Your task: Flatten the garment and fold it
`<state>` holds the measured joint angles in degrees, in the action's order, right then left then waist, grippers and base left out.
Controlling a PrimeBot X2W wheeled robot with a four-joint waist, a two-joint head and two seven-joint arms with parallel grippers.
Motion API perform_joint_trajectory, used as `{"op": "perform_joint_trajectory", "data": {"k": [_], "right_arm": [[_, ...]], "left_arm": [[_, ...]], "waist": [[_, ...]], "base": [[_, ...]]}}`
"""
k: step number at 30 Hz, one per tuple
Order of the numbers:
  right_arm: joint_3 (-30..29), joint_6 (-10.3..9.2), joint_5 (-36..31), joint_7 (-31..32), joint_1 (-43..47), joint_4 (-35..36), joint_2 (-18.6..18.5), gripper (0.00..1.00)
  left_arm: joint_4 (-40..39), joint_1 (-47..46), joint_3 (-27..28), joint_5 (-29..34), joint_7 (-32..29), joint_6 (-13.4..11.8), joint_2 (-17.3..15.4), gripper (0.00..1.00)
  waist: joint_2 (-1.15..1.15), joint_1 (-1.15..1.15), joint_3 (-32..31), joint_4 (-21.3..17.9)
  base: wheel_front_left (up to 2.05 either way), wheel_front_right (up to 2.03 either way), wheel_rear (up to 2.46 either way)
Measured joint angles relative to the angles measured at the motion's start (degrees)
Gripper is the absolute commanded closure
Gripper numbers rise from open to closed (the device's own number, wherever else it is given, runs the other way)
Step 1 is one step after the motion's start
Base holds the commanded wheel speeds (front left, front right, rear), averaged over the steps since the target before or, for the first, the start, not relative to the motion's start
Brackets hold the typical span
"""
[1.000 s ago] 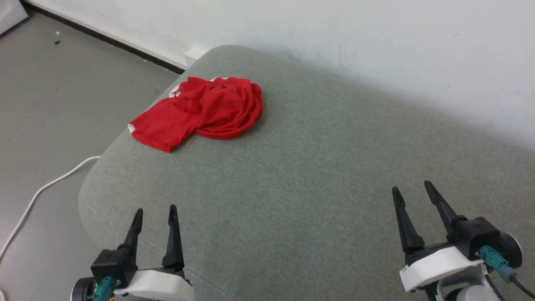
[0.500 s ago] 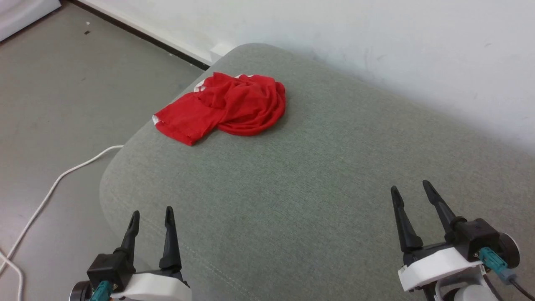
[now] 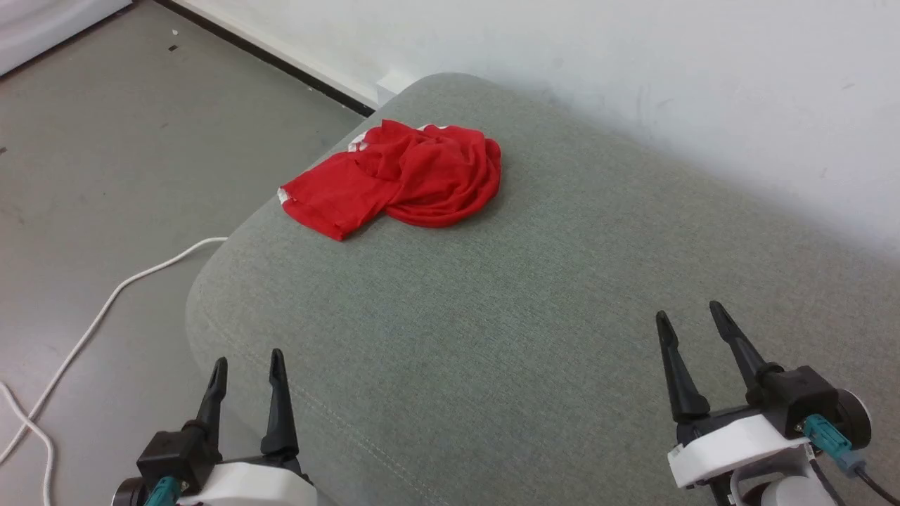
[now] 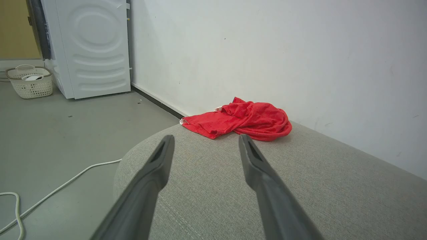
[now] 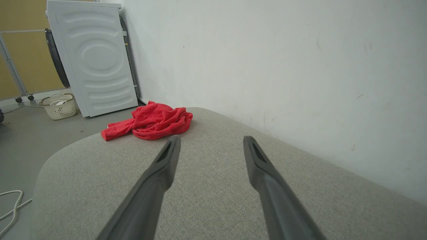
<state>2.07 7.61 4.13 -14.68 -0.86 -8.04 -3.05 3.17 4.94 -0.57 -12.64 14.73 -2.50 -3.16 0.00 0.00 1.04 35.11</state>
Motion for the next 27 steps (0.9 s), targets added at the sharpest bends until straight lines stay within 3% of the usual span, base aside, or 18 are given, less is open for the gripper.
{"op": "perform_joint_trajectory", "data": {"k": [10, 16, 22, 27], "right_arm": [[0.2, 0.00, 0.7, 0.0, 0.0, 0.2, 0.0, 0.00], [0.0, 0.00, 0.9, 0.4, 0.0, 2.4, 0.0, 0.00], [-0.3, 0.00, -0.3, 2.9, 0.0, 7.2, 0.0, 0.00], [-0.2, 0.00, -2.1, 5.6, -0.3, 12.6, 0.0, 0.00]], "left_arm": [[0.3, 0.0, 0.5, 0.0, 0.0, 0.6, 0.0, 0.00], [-5.5, -1.8, 1.2, -0.5, 0.0, 1.5, -0.2, 0.00], [-15.1, -11.6, 1.5, 0.6, -6.3, 1.9, -3.5, 0.00], [-16.3, -23.2, 2.8, 0.3, -12.5, 2.1, -7.2, 0.00]], "waist": [[0.00, 0.00, -0.7, -0.3], [0.00, 0.00, 0.3, -0.8], [0.00, 0.00, 2.8, -1.8], [0.00, 0.01, 6.0, -2.8]], "base": [[0.00, 0.00, 0.00], [0.00, 0.00, 0.00], [0.00, 0.00, 0.00], [0.00, 0.00, 0.00]]}}
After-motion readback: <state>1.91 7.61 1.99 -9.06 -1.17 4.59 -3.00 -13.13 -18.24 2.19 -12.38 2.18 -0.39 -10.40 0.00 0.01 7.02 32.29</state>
